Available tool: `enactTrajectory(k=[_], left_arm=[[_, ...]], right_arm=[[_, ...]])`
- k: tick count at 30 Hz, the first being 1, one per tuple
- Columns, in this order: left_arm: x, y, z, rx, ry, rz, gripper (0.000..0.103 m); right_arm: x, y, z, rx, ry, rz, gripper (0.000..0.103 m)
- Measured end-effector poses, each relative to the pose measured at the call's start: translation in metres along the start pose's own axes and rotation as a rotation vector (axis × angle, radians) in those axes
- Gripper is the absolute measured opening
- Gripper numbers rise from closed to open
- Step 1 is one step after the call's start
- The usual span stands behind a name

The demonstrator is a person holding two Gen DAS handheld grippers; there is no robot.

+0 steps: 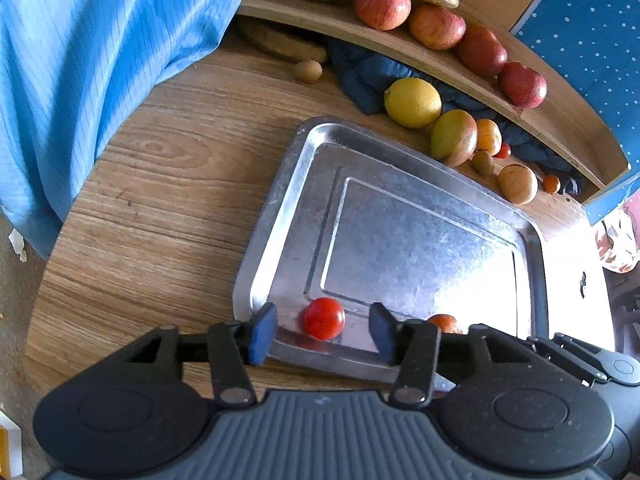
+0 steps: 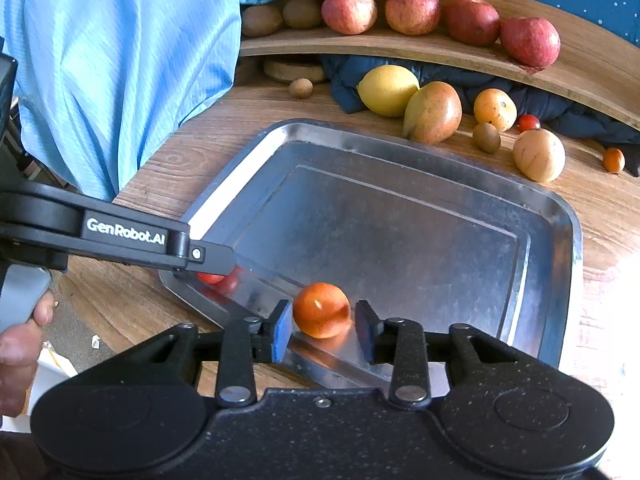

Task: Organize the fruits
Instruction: 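Carry the tomato and orange onto the tray and open both tools, then withdraw both tools and reach toward the kiwi and lemon under the shelf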

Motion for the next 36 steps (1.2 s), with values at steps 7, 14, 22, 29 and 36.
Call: enactTrajectory(k=[7,14,22,29,36], left_arm=[[-0.004,-0.013,0.007,0.032,0.051,0.026,0.094],[-0.010,-0.018,0.022,0.077,0.081,0.083,0.102],[-0.011,-0.014,0.044,0.151,0.064,0.126,0.102],[0.003,-0.011,0.051,0.182,0.065,0.123,0.102],[0.026,-0.002,0.054,0.186,0.075,0.117,0.102]], right_arm=[[-0.003,-0.012,0.000,-0.005,0.007,0.002,0.063],[-0.009,-0.022,-0.005,-0.062,0.027,0.050,0.082],[-0.005,-0.025,-0.019,-0.120,0.057,0.077,0.097],[0.004,-0.021,-0.031,-0.161,0.102,0.081,0.100],[0.020,-0.016,-0.040,-0.188,0.128,0.062,0.100]])
Point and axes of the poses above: each gripper's, at about its wrist camera, not at the fingertips, and y roughly the way its jaws point, z to its left, x to its top, the point moved 7 cm from there along y, roughly the way its jaws point, and after that the axes turned 6 degrees about y, right-handed, at the moved point
